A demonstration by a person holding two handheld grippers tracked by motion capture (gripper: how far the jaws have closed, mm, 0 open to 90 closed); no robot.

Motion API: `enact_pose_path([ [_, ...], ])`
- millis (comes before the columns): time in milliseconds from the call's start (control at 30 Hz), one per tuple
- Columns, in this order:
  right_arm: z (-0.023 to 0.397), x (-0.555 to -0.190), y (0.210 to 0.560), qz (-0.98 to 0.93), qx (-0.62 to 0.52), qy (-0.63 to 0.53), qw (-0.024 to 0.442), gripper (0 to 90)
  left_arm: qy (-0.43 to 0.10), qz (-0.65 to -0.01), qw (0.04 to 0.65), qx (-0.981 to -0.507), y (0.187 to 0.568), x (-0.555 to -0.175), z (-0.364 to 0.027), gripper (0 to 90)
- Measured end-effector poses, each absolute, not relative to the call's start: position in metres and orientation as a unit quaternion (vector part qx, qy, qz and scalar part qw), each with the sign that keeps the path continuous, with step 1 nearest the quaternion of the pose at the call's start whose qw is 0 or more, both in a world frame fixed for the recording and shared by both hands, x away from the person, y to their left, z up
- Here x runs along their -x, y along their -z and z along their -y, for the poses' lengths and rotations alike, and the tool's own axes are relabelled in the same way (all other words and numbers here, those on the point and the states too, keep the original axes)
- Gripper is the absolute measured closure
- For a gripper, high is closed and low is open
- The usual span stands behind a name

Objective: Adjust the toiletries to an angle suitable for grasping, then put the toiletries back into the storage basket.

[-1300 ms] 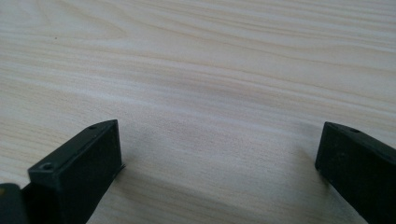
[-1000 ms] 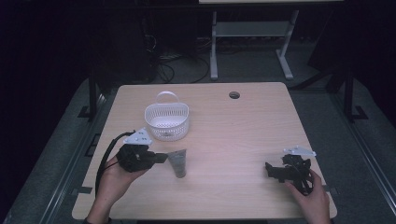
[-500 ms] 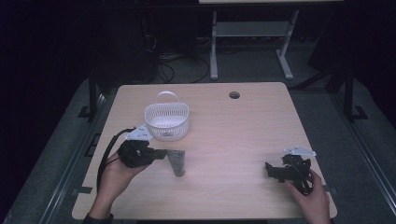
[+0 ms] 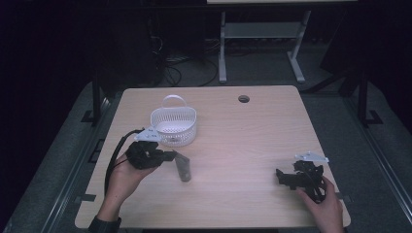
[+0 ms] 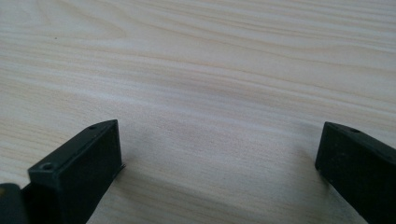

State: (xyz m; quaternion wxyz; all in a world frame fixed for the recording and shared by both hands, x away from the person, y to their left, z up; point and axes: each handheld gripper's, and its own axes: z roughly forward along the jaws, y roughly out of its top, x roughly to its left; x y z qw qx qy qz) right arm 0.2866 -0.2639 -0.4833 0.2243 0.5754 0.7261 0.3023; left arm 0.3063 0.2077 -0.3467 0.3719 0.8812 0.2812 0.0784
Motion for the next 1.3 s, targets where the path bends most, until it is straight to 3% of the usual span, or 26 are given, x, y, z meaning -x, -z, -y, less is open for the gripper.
enact_pose_path([
  [667,0.264,-0.287,0.483,-0.726,-0.575,-0.302,0.224,0.0,-0.08,-0.278,0.37,-0.883,0.346,-0.314,-0.207,89.1],
  [833,0.264,-0.287,0.483,-0.726,-0.575,-0.302,0.224,0.0,-0.073,-0.281,0.369,-0.883,0.344,-0.312,-0.21,78.7],
  [867,0.264,-0.287,0.483,-0.726,-0.575,-0.302,0.224,0.0,-0.073,-0.281,0.367,-0.884,0.342,-0.311,-0.211,71.3],
  [1167,0.264,-0.287,0.483,-0.726,-0.575,-0.302,0.224,0.0,-0.066,-0.282,0.367,-0.884,0.34,-0.306,-0.208,34.7],
  [1300,0.264,-0.287,0.483,-0.726,-0.575,-0.302,0.224,0.0,-0.069,-0.278,0.361,-0.888,0.34,-0.306,-0.205,25.9],
])
